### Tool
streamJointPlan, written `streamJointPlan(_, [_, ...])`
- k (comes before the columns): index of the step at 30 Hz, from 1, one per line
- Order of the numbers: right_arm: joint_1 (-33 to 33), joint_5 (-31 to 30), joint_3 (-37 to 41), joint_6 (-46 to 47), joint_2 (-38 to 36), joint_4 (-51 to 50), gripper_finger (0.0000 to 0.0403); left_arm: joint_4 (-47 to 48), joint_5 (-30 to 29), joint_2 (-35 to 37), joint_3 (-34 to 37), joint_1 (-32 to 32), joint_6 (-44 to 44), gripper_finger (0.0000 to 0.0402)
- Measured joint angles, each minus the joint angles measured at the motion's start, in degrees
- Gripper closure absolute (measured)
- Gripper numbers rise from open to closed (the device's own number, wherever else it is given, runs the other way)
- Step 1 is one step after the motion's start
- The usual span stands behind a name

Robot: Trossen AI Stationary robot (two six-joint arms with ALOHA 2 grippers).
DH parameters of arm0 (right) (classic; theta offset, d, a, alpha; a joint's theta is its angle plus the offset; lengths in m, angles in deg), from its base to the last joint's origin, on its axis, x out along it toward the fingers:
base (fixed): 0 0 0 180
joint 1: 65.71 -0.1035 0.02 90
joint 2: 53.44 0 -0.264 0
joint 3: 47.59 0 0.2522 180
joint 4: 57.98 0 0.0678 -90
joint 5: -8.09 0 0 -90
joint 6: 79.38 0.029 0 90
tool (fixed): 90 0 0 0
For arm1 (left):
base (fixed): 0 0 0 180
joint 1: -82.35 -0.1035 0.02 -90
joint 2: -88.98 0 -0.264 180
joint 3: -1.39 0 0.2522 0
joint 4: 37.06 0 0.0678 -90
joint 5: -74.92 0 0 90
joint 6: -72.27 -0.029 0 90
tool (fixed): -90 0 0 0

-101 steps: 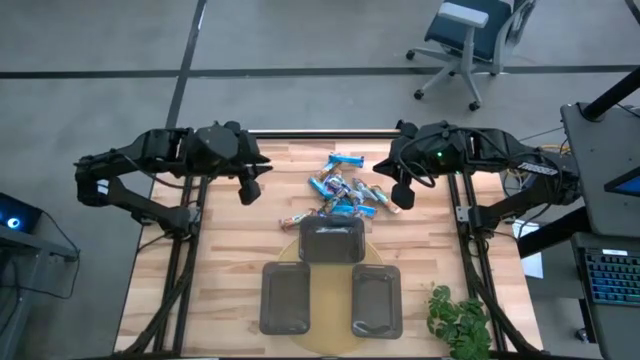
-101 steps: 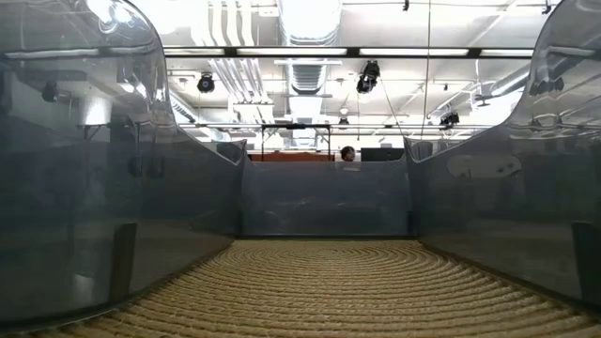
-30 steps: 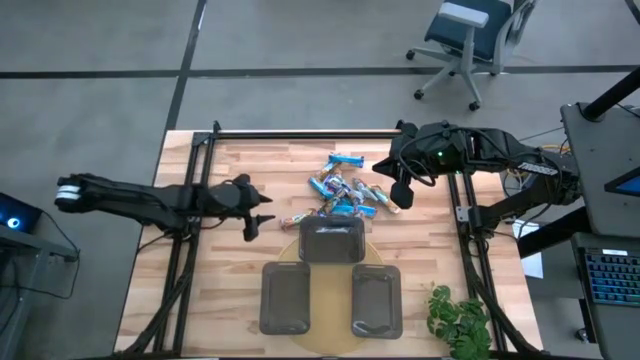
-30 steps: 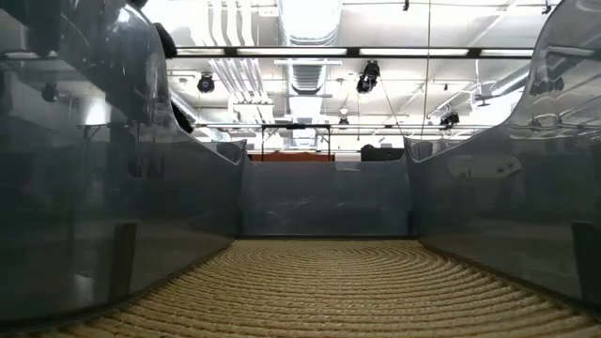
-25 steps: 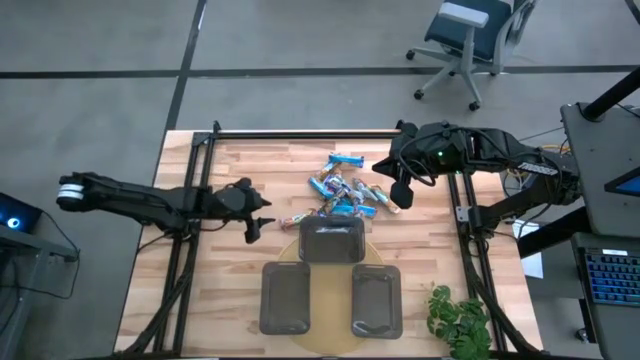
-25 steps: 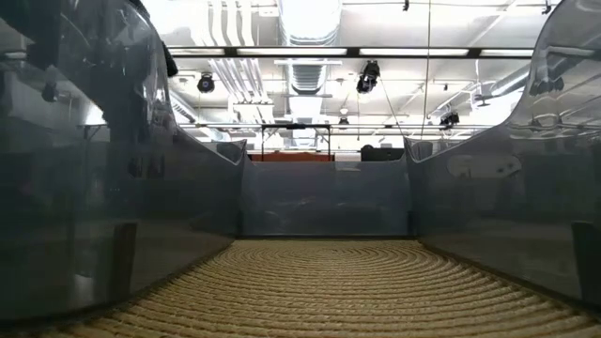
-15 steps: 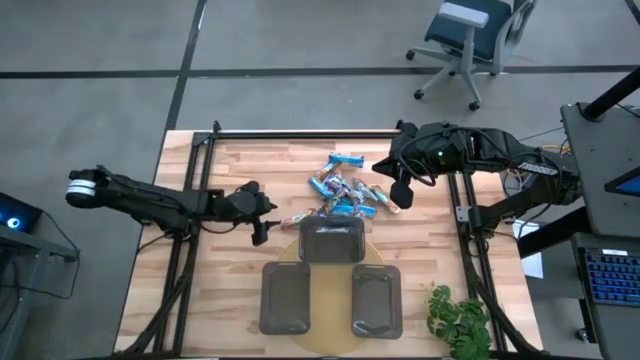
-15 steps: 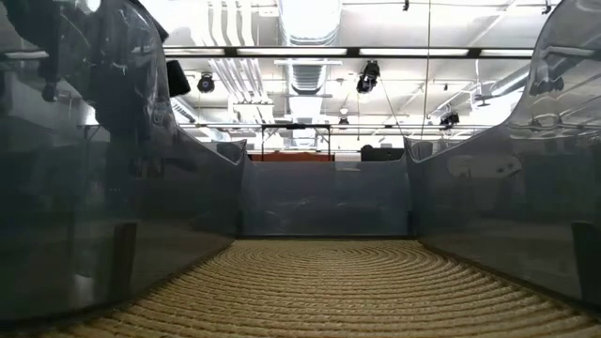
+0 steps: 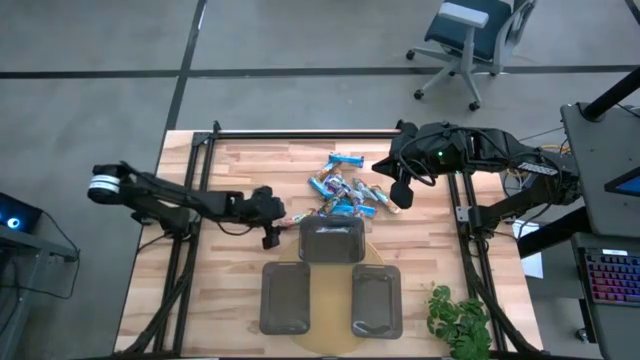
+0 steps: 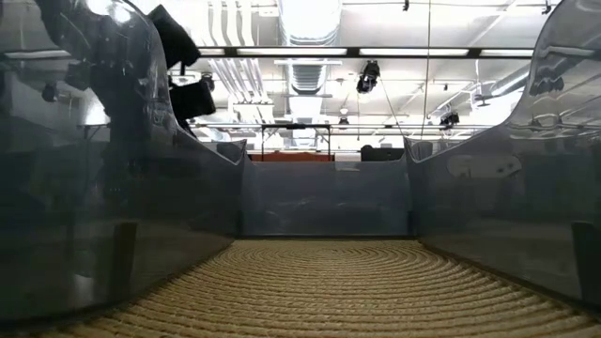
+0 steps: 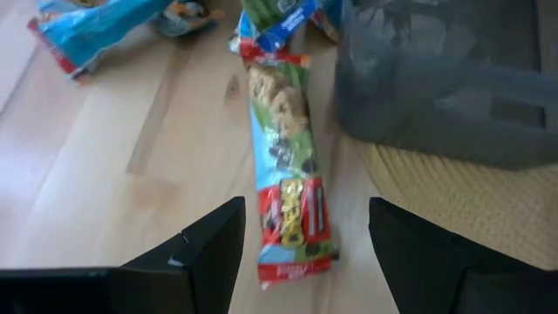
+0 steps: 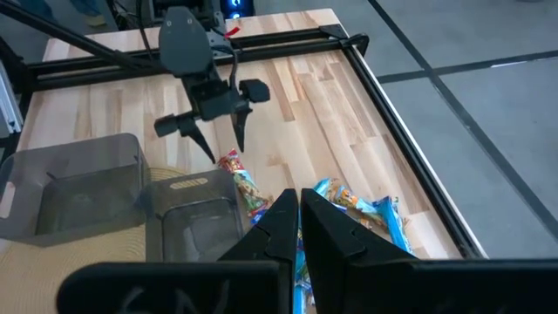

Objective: Pick and place Granola Bars by type
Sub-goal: Put the red granola bar into the bottom left black bin

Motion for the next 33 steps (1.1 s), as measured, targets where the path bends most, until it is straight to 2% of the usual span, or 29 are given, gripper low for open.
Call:
streamJointPlan(17, [0.02, 0.02, 0.00, 0.08, 0.00, -0.02, 0.0394, 0.01, 0.83, -11.02, -4.85, 0.00, 0.08, 0.0177])
streamJointPlan(21, [0.02, 0.02, 0.00, -0.01, 0.00, -0.02, 0.0394, 0.05, -0.75, -13.04, -5.52, 0.00, 1.12, 0.0177])
streamJointPlan(28, [0.01, 0.04, 0.00, -0.02, 0.00, -0.04, 0.0394, 1.08, -0.86, -14.57, -7.03, 0.00, 1.52, 0.0180])
streamJointPlan(33, [0.00, 0.04, 0.00, -0.04, 0.00, -0.07, 0.0394, 2.39, -1.13, -14.63, -7.64, 0.00, 1.54, 0.0202])
